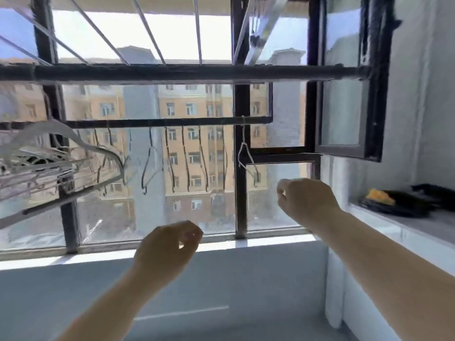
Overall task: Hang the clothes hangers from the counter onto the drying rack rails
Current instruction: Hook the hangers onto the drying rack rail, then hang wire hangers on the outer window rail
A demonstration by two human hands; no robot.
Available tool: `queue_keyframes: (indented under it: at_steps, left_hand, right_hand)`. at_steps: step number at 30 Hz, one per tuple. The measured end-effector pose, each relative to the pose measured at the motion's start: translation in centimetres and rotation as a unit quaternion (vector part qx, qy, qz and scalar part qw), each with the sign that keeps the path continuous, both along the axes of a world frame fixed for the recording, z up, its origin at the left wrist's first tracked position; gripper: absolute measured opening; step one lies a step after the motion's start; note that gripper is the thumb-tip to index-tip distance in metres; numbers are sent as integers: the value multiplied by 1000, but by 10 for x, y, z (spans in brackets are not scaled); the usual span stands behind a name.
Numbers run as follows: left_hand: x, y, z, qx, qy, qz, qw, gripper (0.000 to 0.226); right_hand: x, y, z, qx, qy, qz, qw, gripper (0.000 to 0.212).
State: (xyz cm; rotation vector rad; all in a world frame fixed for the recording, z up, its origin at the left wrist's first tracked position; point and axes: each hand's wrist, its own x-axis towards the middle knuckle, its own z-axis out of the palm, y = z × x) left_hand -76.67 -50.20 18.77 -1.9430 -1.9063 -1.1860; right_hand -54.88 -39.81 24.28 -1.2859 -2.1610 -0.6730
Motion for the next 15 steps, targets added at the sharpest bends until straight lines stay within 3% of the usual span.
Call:
queue_keyframes:
  at_steps: [5,10,15]
  left_hand:
    - [71,56,-16,-59,-25,-17,998,34]
    - [185,119,-27,-85,-41,-53,994,16]
    - [311,185,-49,-117,-57,-118,984,20]
  right_hand:
    - [106,41,-33,-66,9,-96,993,20]
    - [239,65,-60,-127,28,-178,975,22]
    - [379,71,-92,-154,65,-271,948,15]
